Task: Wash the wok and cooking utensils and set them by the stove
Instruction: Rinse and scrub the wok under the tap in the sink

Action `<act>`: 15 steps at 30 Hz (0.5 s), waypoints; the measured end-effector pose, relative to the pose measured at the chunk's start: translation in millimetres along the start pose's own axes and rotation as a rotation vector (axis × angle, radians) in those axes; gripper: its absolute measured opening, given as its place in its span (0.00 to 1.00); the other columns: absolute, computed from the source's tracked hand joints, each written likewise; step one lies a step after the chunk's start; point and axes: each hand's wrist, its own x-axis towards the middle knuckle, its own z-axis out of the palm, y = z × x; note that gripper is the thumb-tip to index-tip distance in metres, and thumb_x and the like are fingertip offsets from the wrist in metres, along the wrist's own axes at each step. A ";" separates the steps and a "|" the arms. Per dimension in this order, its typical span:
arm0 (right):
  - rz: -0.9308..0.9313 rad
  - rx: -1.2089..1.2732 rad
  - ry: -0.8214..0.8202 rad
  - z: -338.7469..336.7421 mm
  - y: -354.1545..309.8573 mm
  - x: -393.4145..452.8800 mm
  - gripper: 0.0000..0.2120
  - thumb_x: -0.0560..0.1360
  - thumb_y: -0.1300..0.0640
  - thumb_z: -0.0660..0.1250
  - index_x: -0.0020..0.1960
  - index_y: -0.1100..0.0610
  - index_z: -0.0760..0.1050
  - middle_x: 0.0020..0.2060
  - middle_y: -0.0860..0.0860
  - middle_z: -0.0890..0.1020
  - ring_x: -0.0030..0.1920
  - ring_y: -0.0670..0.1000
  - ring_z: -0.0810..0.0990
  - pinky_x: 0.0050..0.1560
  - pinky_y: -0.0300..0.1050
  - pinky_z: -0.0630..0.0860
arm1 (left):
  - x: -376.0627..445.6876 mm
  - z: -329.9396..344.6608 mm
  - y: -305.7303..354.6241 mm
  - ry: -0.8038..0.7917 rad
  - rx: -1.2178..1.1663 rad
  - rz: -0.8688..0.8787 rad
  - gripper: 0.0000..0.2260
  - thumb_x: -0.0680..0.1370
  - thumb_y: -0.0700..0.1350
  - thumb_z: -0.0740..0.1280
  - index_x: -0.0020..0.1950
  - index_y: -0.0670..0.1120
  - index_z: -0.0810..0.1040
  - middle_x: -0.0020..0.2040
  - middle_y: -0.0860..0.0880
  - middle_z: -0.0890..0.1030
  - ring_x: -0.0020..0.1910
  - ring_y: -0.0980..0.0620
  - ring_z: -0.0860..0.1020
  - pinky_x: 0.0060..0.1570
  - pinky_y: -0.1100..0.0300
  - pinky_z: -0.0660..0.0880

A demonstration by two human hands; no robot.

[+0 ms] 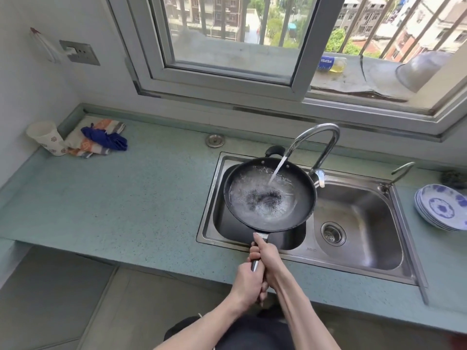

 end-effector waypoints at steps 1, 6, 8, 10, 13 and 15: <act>-0.005 0.007 -0.017 -2.6 0.7 0.1 0.15 0.84 0.52 0.64 0.41 0.56 0.68 0.26 0.44 0.60 0.21 0.42 0.60 0.24 0.36 0.67 | 0.4 1.1 -2.3 0.005 0.012 0.013 0.14 0.84 0.44 0.58 0.40 0.41 0.68 0.22 0.46 0.69 0.18 0.49 0.68 0.19 0.62 0.66; 0.035 0.136 -0.144 -5.2 6.2 3.8 0.14 0.83 0.49 0.65 0.42 0.55 0.69 0.27 0.43 0.58 0.22 0.41 0.57 0.24 0.35 0.66 | -0.2 -1.9 -7.8 0.083 0.155 0.085 0.13 0.83 0.46 0.59 0.41 0.41 0.71 0.21 0.44 0.71 0.17 0.46 0.69 0.19 0.59 0.66; 0.069 0.186 -0.185 -3.4 3.8 5.1 0.14 0.82 0.49 0.65 0.43 0.56 0.70 0.27 0.42 0.59 0.22 0.41 0.58 0.25 0.36 0.68 | -2.1 -2.2 -2.7 0.121 0.181 0.111 0.11 0.83 0.46 0.59 0.42 0.42 0.72 0.22 0.45 0.73 0.17 0.45 0.70 0.20 0.59 0.66; 0.136 0.259 -0.217 -1.9 0.1 6.2 0.14 0.83 0.48 0.65 0.43 0.56 0.71 0.26 0.42 0.60 0.21 0.40 0.59 0.24 0.37 0.69 | -2.1 -0.9 2.8 0.166 0.222 0.131 0.11 0.82 0.47 0.59 0.43 0.44 0.73 0.22 0.46 0.74 0.18 0.46 0.72 0.20 0.59 0.67; 0.222 0.351 -0.259 -0.2 -0.8 7.5 0.15 0.82 0.48 0.66 0.43 0.57 0.72 0.24 0.41 0.61 0.19 0.40 0.61 0.24 0.36 0.69 | 0.4 0.0 3.2 0.239 0.311 0.144 0.13 0.78 0.53 0.59 0.38 0.49 0.75 0.24 0.46 0.77 0.21 0.47 0.76 0.25 0.54 0.74; 0.257 0.378 -0.278 1.8 1.6 8.5 0.16 0.82 0.47 0.66 0.42 0.57 0.72 0.23 0.41 0.62 0.19 0.40 0.62 0.24 0.35 0.67 | 2.2 -2.2 -0.2 0.273 0.353 0.138 0.14 0.75 0.57 0.58 0.37 0.51 0.76 0.30 0.42 0.81 0.26 0.43 0.78 0.30 0.48 0.77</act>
